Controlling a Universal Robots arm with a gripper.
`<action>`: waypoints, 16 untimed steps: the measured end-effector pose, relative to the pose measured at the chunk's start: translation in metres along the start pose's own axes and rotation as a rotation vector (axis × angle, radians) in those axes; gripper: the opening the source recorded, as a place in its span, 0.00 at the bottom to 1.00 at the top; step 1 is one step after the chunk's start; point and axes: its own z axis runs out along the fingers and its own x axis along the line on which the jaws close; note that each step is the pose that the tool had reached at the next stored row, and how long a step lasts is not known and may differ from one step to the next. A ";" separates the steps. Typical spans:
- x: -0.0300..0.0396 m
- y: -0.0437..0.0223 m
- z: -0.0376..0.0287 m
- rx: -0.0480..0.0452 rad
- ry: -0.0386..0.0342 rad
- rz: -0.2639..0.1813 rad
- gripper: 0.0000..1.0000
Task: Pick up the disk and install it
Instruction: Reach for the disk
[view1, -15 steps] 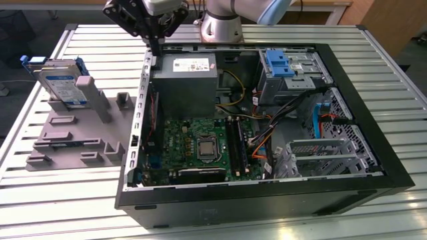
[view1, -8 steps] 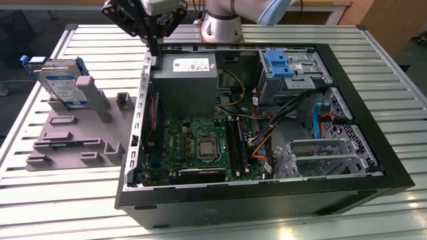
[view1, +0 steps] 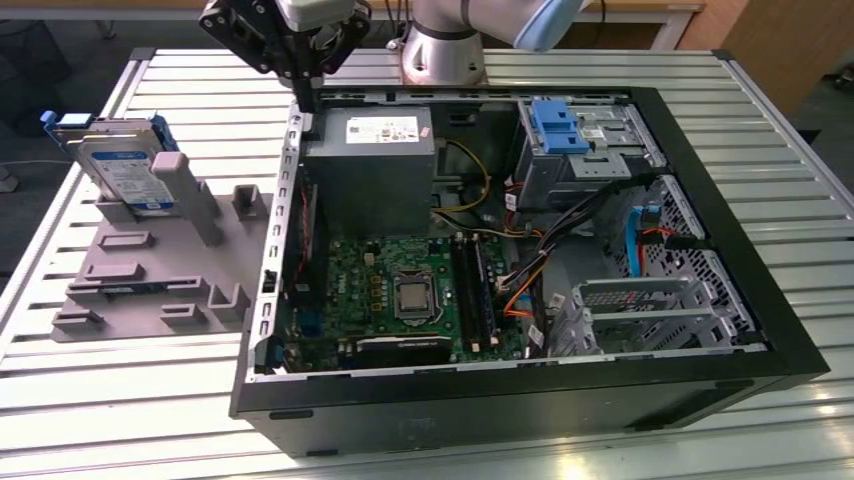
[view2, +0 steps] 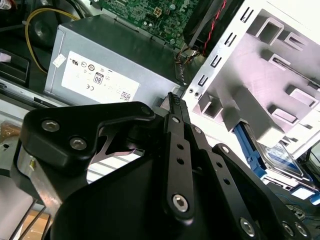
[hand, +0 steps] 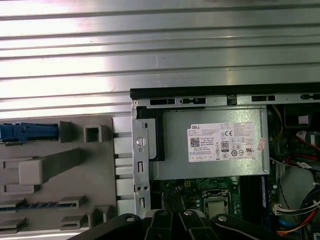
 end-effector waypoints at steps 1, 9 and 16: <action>0.0003 0.0000 0.0000 0.0000 0.0000 0.000 0.11; 0.0055 -0.0002 -0.0001 0.0000 0.0000 0.000 0.11; 0.0181 0.0015 0.0000 -0.0001 0.0000 0.000 0.11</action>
